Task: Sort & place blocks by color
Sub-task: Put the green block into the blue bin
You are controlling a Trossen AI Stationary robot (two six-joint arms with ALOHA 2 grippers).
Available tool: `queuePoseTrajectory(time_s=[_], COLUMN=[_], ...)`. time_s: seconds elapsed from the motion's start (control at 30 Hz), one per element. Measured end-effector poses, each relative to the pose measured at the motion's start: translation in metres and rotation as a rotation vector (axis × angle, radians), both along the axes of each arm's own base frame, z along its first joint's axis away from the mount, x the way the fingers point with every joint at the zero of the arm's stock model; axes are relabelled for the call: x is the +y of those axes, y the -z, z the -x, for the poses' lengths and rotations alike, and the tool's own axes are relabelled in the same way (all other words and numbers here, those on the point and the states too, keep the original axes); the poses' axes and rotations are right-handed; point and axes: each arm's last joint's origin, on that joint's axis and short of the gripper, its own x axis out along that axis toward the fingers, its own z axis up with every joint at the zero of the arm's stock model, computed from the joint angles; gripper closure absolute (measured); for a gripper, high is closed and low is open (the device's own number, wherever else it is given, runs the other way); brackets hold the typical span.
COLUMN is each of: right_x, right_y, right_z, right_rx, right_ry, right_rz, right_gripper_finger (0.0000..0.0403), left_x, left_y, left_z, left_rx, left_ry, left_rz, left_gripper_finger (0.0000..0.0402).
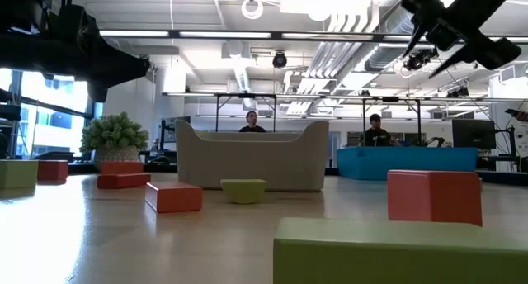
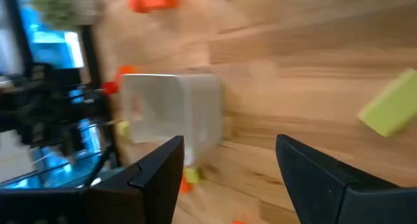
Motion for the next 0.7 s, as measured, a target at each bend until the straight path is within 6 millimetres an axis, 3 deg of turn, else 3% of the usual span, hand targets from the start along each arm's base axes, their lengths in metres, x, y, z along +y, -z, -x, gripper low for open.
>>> queuePoseTrajectory(time_s=[0.7], right_x=[-0.006], right_y=[0.056], right_z=[-0.037], right_rx=[0.519], right_ry=[0.138], right_rz=[-0.159], right_gripper_finger=[0.0171], left_x=[0.000], left_y=[0.000], left_z=[0.000], left_rx=[0.000], left_ry=[0.000], left_rz=[0.000], left_gripper_finger=[0.0296])
